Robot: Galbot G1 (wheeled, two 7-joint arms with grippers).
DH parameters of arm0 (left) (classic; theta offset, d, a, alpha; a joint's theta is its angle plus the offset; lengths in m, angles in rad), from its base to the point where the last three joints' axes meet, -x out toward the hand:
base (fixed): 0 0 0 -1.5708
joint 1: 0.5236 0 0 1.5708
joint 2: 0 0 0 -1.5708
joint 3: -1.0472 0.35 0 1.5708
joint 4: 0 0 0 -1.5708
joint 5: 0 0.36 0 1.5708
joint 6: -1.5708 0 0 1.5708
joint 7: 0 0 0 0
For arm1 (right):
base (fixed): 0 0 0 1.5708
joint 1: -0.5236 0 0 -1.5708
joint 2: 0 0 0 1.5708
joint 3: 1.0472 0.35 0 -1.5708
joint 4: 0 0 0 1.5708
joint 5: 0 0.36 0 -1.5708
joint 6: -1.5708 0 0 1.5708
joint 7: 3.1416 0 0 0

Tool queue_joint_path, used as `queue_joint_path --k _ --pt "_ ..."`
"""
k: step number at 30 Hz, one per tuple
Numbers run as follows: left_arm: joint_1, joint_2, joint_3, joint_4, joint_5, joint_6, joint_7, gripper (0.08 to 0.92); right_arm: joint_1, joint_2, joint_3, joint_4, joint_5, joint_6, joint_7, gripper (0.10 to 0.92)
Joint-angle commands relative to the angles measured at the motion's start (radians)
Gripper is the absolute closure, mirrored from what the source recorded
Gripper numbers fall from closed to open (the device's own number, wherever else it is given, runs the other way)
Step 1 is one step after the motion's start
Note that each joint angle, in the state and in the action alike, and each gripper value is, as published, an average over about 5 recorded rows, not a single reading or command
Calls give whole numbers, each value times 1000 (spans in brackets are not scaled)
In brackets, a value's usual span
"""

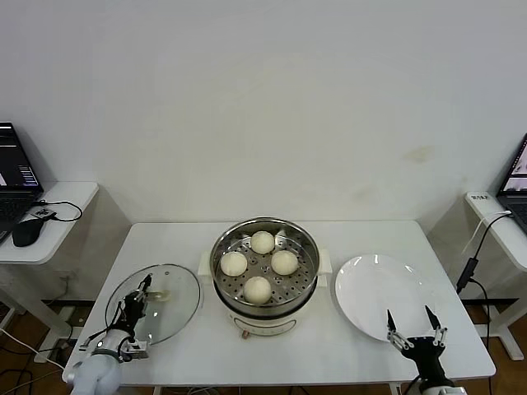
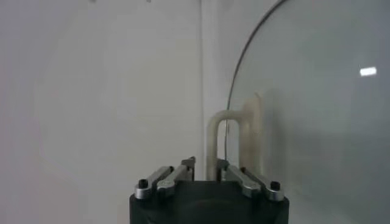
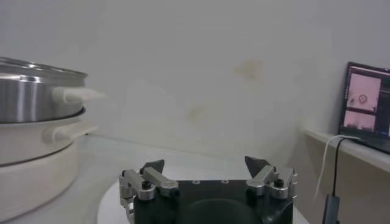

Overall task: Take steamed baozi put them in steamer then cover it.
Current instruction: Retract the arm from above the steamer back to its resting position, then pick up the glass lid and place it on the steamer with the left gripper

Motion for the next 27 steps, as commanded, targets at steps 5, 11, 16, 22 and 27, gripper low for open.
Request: queue_joint_path --k 5,11,16,22,27 --pt "104 64 -112 -278 -64 89 41 851 3 -8 -16 1 -10 -2 -3 202" --pt "146 110 -178 -426 -126 176 128 851 4 -18 -23 -2 -23 1 -10 203" --pt "163 138 -168 -534 -175 227 191 851 2 -26 -29 -11 -38 9 -14 202" --pt "148 168 -66 -661 -228 294 257 851 7 -25 -45 -19 -65 23 -22 203" --pt "93 208 35 -701 -289 354 290 851 15 -20 -54 -36 -78 32 -22 202"
